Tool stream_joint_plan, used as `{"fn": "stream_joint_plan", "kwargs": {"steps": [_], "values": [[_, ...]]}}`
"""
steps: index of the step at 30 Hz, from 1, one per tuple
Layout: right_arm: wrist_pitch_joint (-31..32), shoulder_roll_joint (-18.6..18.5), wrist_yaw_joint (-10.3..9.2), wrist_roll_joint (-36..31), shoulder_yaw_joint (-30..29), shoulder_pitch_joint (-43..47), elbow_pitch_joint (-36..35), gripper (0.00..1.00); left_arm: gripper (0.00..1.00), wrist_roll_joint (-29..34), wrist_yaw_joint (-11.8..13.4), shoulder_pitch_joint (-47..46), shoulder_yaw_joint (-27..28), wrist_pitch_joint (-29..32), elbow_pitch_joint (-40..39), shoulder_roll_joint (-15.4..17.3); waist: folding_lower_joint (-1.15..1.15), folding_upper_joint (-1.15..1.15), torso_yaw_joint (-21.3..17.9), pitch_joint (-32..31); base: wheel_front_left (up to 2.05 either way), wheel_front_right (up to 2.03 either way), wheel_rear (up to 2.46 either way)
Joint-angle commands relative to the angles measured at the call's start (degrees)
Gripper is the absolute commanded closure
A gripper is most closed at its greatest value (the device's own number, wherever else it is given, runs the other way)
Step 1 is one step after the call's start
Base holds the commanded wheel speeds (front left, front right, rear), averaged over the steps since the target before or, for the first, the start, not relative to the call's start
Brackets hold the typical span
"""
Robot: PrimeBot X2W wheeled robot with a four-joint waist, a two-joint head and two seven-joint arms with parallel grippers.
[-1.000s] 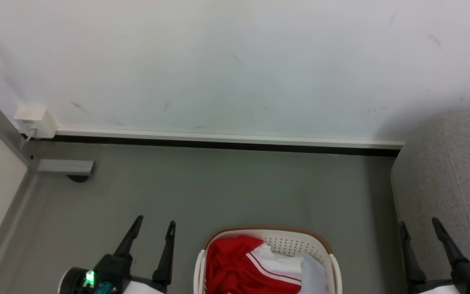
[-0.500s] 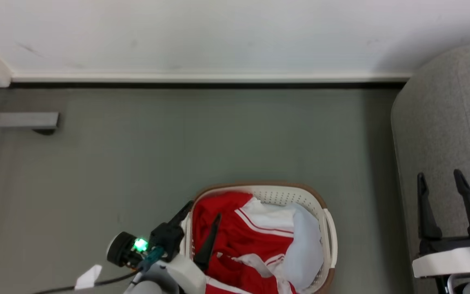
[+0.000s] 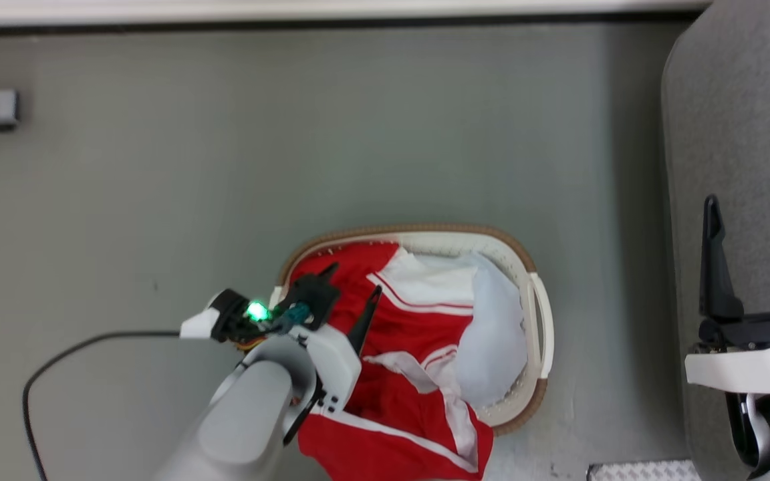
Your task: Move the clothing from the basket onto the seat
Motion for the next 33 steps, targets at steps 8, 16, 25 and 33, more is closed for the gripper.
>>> {"fn": "stream_joint_plan", "kwargs": {"steps": [8,16,25,33], "values": [[0.04,0.1,-0.12,-0.64,0.23,-3.06,-3.03,0.0,0.0,-7.81,3.38,-7.15,-8.06,5.34,4.06,0.23,-0.02,0.0,-1.25,9.35,0.0,0.0,0.0],[0.04,0.18,-0.12,-0.15,0.46,-4.55,-5.17,0.0,0.0,-11.99,7.07,-11.29,-14.15,7.64,7.29,0.23,-0.02,0.0,-2.37,13.42,0.0,0.0,0.0],[0.04,0.26,-0.13,1.15,0.54,-5.58,-6.12,0.0,0.0,-15.16,8.21,-16.14,-18.82,8.26,10.6,0.24,-0.02,0.0,-3.22,17.77,0.0,0.0,0.0],[0.04,0.24,-0.12,3.81,0.84,-6.7,-7.01,0.0,0.0,-16.53,8.01,-20.02,-21.51,8.94,13.78,0.23,-0.02,0.0,-4.44,21.51,0.0,0.0,0.0]]}}
